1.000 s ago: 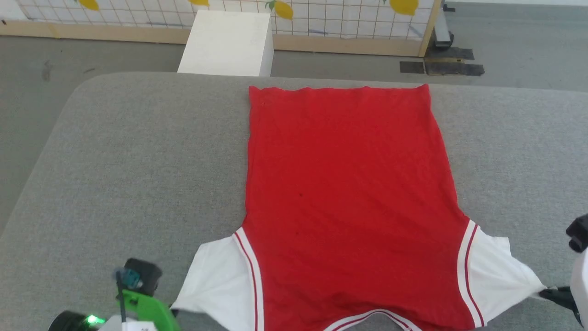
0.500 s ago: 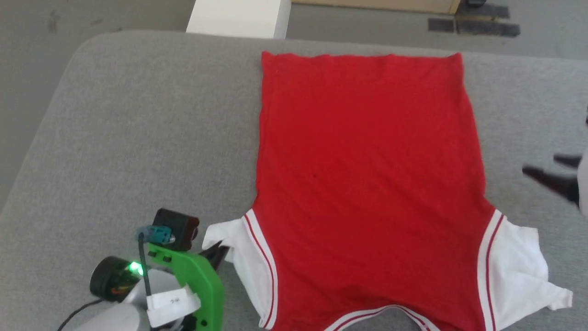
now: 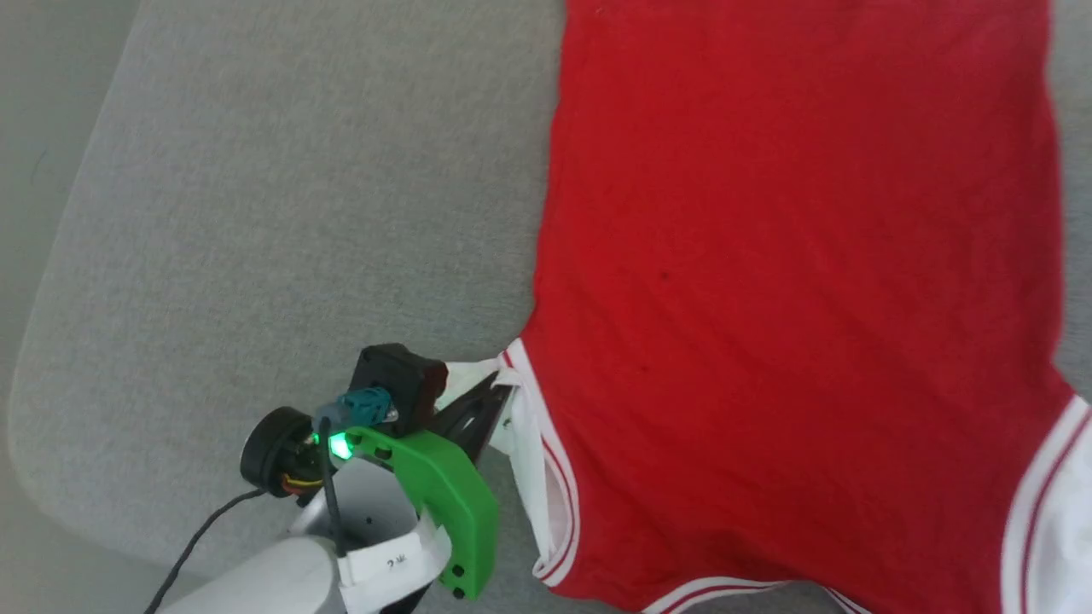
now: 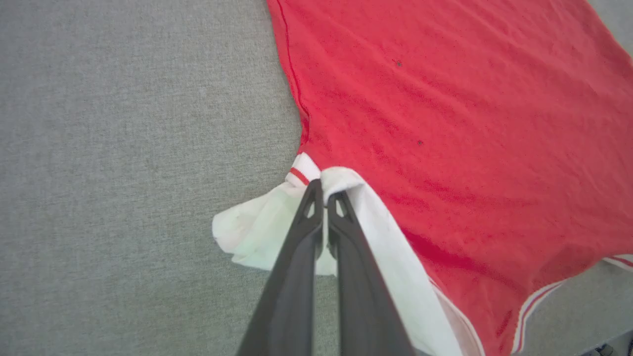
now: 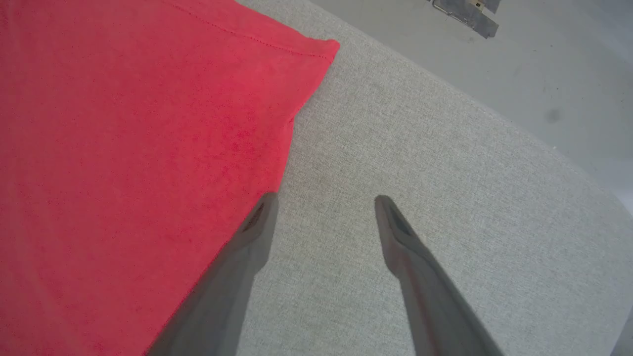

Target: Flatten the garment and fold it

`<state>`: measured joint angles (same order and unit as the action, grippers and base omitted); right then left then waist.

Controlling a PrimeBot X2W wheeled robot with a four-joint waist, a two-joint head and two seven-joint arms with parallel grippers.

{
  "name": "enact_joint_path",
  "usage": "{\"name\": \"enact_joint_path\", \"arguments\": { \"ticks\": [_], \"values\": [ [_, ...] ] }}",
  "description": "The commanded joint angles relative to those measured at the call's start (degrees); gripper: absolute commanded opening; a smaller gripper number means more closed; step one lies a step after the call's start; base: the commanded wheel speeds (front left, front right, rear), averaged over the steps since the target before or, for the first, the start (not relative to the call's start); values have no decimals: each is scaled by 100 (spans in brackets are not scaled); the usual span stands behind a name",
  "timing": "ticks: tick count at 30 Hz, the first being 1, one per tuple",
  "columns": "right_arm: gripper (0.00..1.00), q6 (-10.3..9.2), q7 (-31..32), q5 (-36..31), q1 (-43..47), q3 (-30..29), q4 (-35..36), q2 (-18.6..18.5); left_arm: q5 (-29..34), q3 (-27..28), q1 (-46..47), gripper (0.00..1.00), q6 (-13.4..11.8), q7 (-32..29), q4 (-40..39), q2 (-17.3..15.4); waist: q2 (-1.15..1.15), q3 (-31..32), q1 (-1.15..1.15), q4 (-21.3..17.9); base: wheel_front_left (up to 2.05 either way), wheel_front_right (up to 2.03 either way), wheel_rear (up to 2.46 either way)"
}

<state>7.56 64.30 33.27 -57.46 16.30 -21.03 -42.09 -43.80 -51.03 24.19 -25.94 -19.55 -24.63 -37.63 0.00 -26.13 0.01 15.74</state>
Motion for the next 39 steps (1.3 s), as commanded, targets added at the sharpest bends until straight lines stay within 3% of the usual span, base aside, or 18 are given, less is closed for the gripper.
{"name": "enact_joint_path", "arguments": {
  "ticks": [1, 11, 20, 21, 22, 31, 39],
  "values": [
    [100, -8, 71, -140, -206, -25, -121, -35, 109, -24, 103, 0, 13, 60, 0, 59, 0, -664, -1, 657, 0, 0, 0],
    [100, -8, 343, -670, -1009, 32, -693, -210, 246, -121, 99, 0, 23, 269, -25, 241, 0, -1102, -1, 1057, 0, 0, 0],
    [100, -8, 309, -794, -951, 268, -872, -442, 244, -119, 110, 0, 14, 338, -1, 318, 0, -1218, -1, 1203, 0, 0, 0],
    [63, -8, 326, -786, -912, 285, -882, -458, 242, -117, 109, 0, 13, 343, 4, 319, 0, -1218, -1, 1207, 0, 0, 0],
    [0, -8, 354, -750, -864, 301, -885, -470, 240, -115, 108, 0, 13, 347, 8, 318, 0, -1218, -1, 1210, 0, 0, 0],
    [0, -8, 315, -592, -622, 348, -802, -585, 215, -114, 94, 0, -15, 330, 94, 314, 0, -1074, -1, 1085, 0, 0, 0],
    [0, -8, -29, -294, -32, 502, -959, -560, 88, -87, 105, 0, -6, 229, 335, 307, 0, -341, -1, 760, 0, 0, 0]
  ]
}}
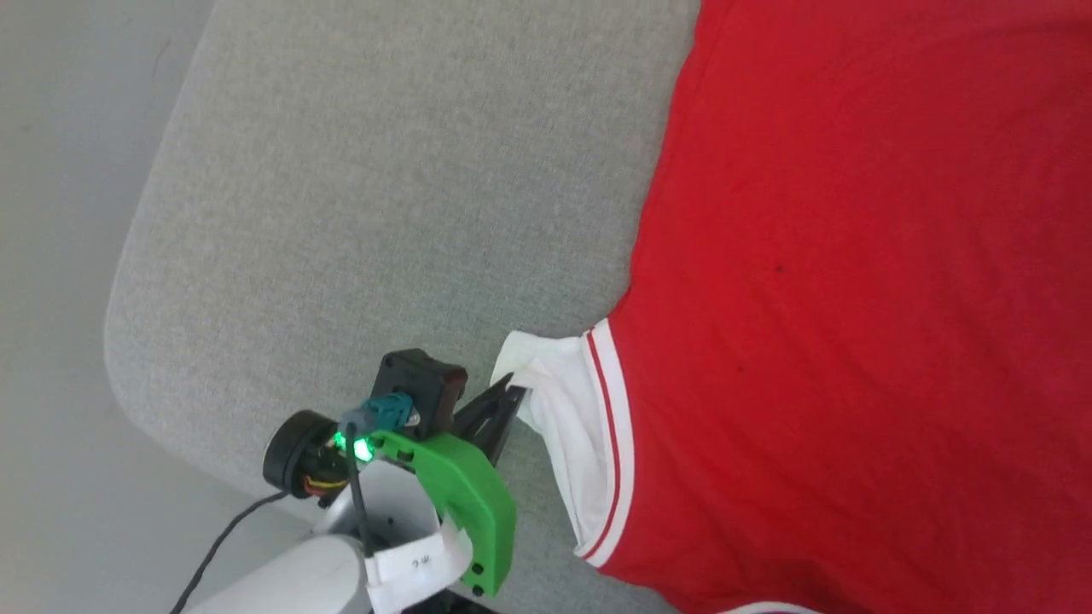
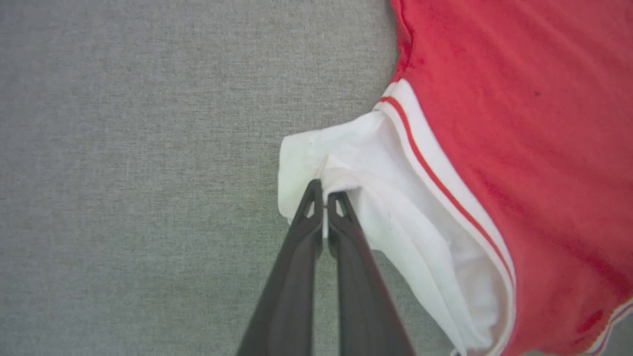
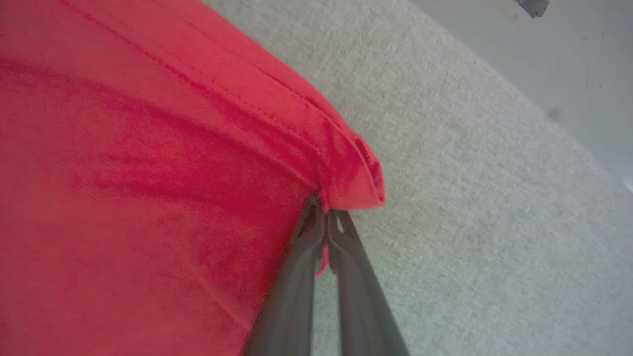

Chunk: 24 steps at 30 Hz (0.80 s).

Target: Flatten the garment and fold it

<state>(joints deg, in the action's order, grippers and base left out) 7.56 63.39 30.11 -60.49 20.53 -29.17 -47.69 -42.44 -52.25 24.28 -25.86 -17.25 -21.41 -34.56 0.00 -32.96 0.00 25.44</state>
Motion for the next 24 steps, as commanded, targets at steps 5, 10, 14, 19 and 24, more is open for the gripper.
{"name": "enact_joint_path", "arguments": {
  "ticks": [5, 10, 14, 19, 24],
  "values": [
    [0, -8, -155, 397, 900, 248, -148, -8, -158, 27, 62, 0, -11, -155, 179, -84, 0, 927, 0, -488, 0, 0, 0],
    [0, -8, -362, 817, 1604, 369, -16, -10, -301, 60, -94, 0, -70, -248, 350, -210, 0, 1487, 0, -828, 0, 0, 0],
    [0, -8, -472, 1135, 2251, 442, 259, -80, -412, 77, -258, 0, -118, -277, 454, -292, 0, 1852, 0, -1089, 0, 0, 0],
    [0, -8, -606, 1511, 3097, 368, 755, -237, -534, 106, -446, 0, -175, -270, 556, -351, 0, 2177, 0, -1349, 0, 0, 0],
    [0, -8, -703, 1729, 4016, 46, 1321, -344, -660, 165, -605, 0, -187, -225, 661, -420, 0, 2398, 0, -1578, 0, 0, 0]
  ]
}}
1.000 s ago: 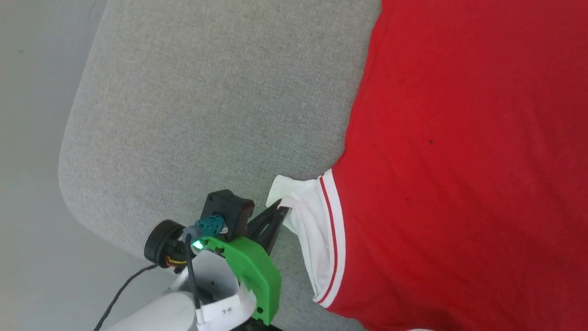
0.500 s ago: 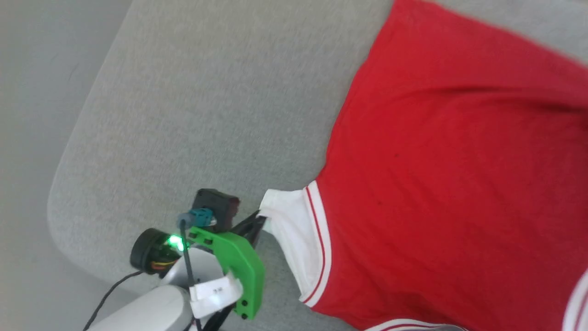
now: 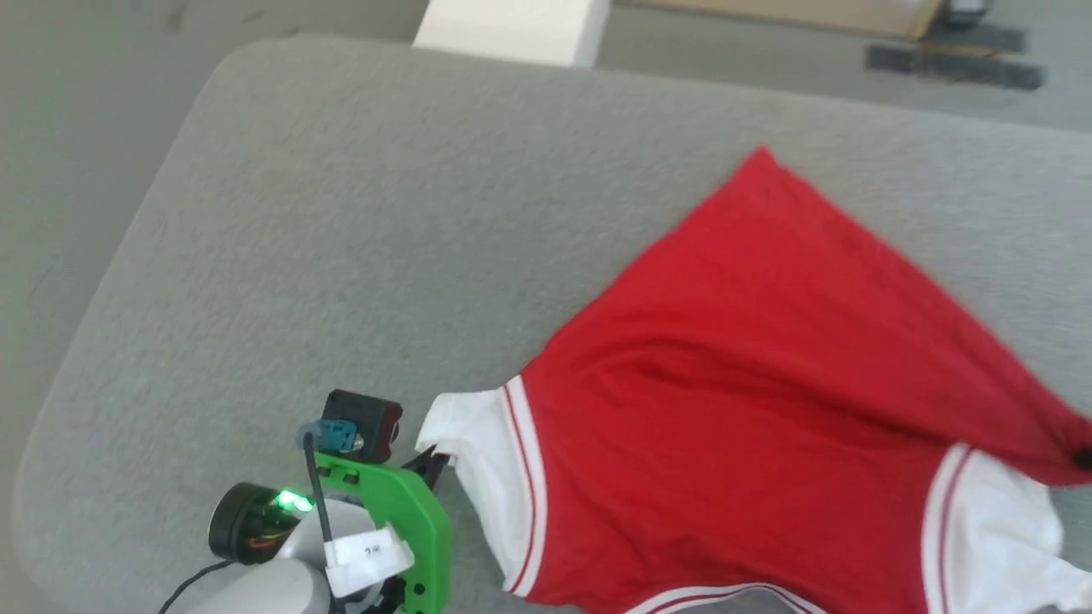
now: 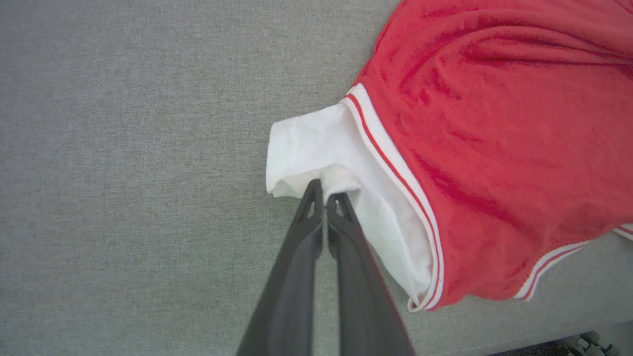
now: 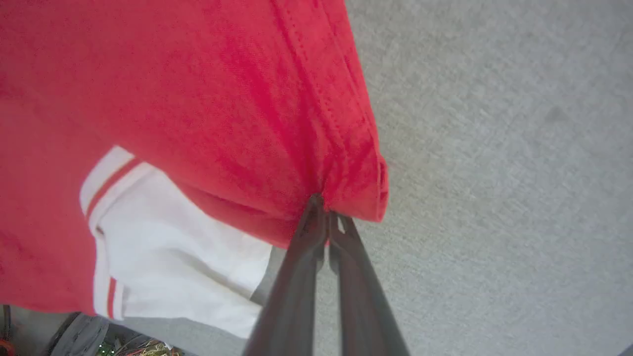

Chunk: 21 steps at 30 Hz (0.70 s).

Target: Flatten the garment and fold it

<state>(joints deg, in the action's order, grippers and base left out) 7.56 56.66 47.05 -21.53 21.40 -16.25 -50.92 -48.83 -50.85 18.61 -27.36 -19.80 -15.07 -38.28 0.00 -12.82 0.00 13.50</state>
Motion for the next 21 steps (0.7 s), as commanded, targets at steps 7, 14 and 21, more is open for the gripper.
{"name": "enact_joint_path", "arguments": {
  "ticks": [7, 14, 21],
  "values": [
    [0, -8, 72, -35, 1242, -708, 593, 227, -119, 79, -122, 0, -52, 70, 123, -52, 0, 568, 0, -550, 0, 0, 0],
    [0, -8, 237, -492, 2154, -1366, 978, 787, -179, 94, -169, 0, -73, 131, 209, 45, 0, 628, 0, -582, 0, 0, 0],
    [100, -8, 411, -728, 2226, -1833, 1468, 1156, -155, 47, -125, 0, -51, 129, 215, 109, 0, 533, 0, -541, 0, 0, 0]
  ]
}}
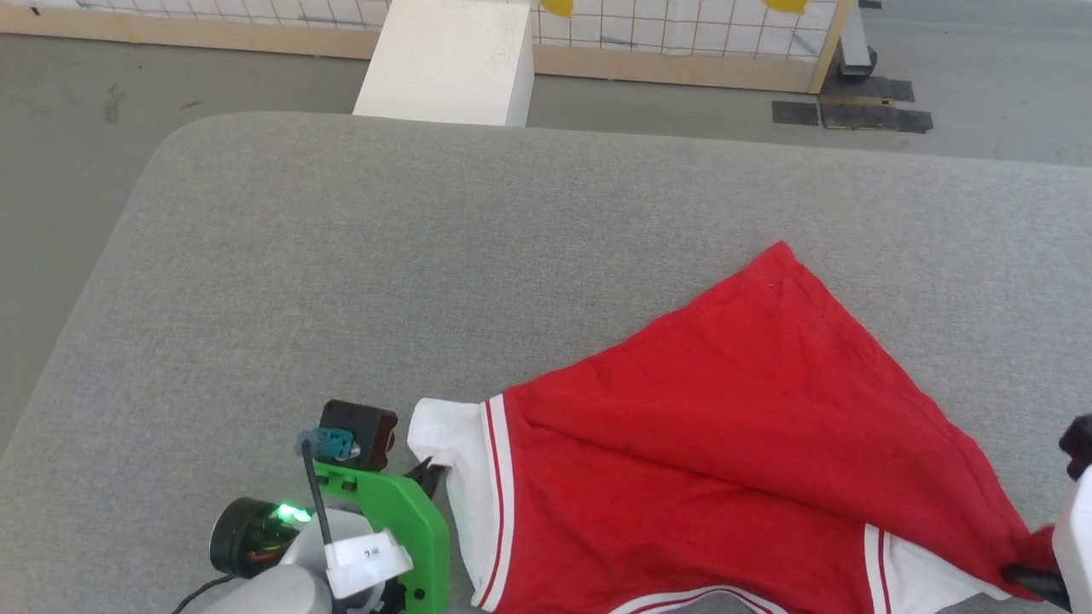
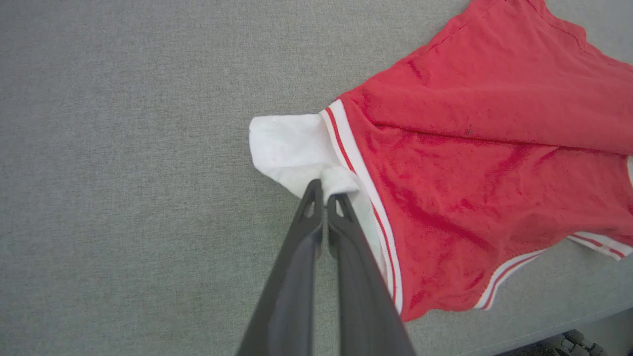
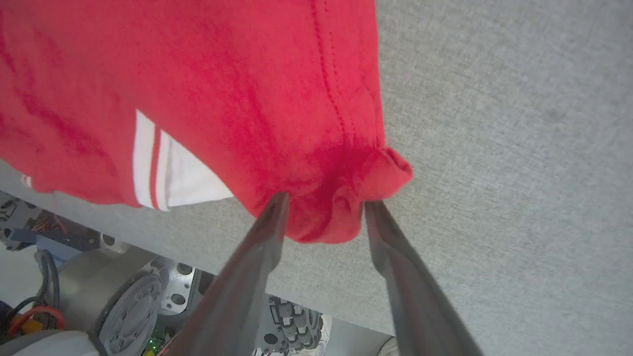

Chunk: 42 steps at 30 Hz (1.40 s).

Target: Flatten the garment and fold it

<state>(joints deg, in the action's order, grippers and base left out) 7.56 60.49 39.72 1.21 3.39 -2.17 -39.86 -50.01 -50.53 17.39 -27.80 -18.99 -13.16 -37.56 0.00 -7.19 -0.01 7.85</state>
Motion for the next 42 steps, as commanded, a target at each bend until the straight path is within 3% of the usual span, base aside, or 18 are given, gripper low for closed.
{"name": "enact_joint_path", "arguments": {
  "ticks": [1, 9, 14, 21, 27, 42],
  "values": [
    [100, -8, 61, 24, -92, -76, 137, 70, -31, 10, 13, 0, 3, 47, 24, 41, 0, -52, 1, 41, 0, 0, 0],
    [100, -8, 366, 237, -934, -126, 850, 92, 81, -52, 232, 0, 57, 28, -24, 154, 0, -350, 1, 370, 0, 0, 0],
    [100, -8, 587, 166, -1925, 252, 912, 136, 183, -55, 402, 0, 46, 42, -134, 224, 0, -674, 1, 652, 0, 0, 0],
    [100, -8, 748, -282, -3565, 997, -94, 262, 344, -97, 673, 0, 101, 105, -243, 391, 0, -1234, 1, 1125, 0, 0, 0],
    [100, -8, 661, -620, -4298, 1365, -935, 187, 435, -128, 806, 0, 110, 182, -245, 545, 0, -1555, 1, 1420, 0, 0, 0],
    [100, -8, 464, -699, -4313, 2104, -1674, -31, 475, -167, 836, 0, 112, 320, -121, 703, 0, -1854, 1, 1651, 0, 0, 0]
  ]
}}
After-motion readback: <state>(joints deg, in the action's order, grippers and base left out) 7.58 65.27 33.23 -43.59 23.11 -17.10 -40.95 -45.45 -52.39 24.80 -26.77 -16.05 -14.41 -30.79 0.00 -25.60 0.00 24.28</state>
